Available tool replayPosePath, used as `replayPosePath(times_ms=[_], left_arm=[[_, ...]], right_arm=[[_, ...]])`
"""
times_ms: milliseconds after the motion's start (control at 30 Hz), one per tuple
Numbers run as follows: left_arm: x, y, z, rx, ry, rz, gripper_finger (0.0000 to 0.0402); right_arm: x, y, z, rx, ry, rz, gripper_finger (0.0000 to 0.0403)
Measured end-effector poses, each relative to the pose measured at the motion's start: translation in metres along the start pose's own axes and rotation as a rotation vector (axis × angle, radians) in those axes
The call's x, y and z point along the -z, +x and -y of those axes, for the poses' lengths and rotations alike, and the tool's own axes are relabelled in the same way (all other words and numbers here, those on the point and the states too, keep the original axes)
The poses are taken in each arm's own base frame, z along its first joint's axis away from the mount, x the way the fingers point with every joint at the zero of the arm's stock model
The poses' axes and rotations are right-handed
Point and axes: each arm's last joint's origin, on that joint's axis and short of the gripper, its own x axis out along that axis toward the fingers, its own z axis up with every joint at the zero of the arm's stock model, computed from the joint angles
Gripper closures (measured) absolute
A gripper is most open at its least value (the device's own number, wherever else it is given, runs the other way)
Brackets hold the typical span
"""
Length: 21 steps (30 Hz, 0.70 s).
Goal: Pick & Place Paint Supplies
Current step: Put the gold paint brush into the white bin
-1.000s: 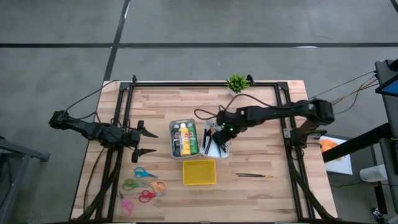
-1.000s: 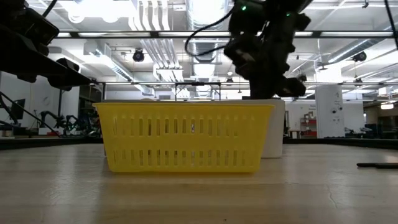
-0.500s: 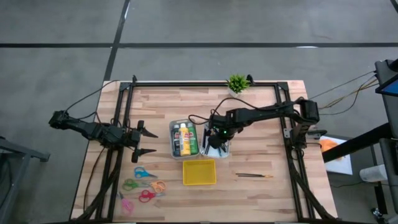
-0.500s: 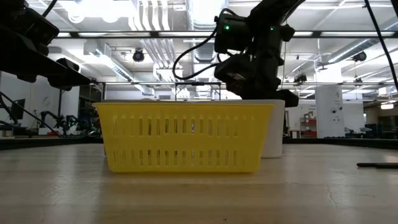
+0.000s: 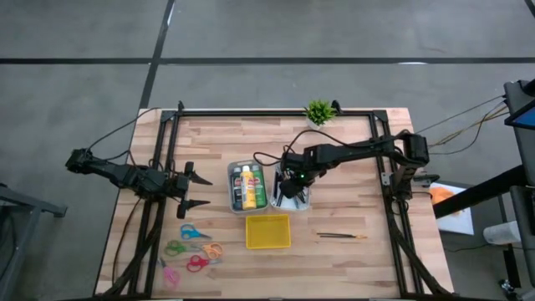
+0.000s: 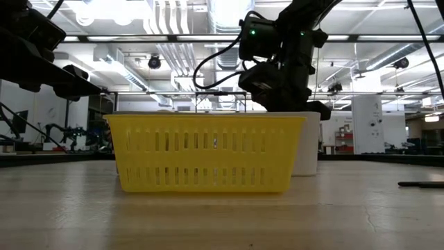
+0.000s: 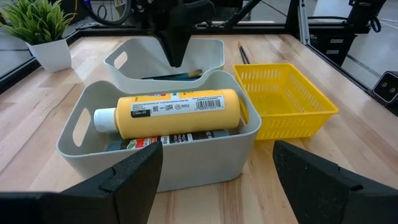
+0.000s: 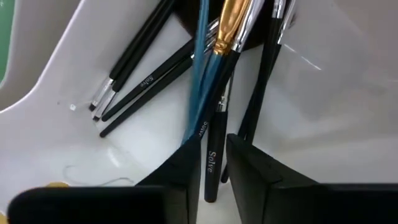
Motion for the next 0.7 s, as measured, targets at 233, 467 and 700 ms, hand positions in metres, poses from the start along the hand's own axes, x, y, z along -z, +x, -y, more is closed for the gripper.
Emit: replayPosePath(times_ms=[233,467,700], left_arm=[[0.000,0.000,0.000,0.000,0.000,0.000,0.0096],[0.000,0.000,0.000,0.000,0.000,0.000,0.0096],[0.000,0.000,0.000,0.000,0.000,0.000,0.0096]], right_arm=[[0.000,-0.002,-0.001,-0.010,-0.025,0.008,0.0323],[-0.002,-0.031,-0.006,-0.063,-0.116,0.096,0.0323],[0.006,-0.085,-0.003,-0.094,-0.276,0.297,0.0323]])
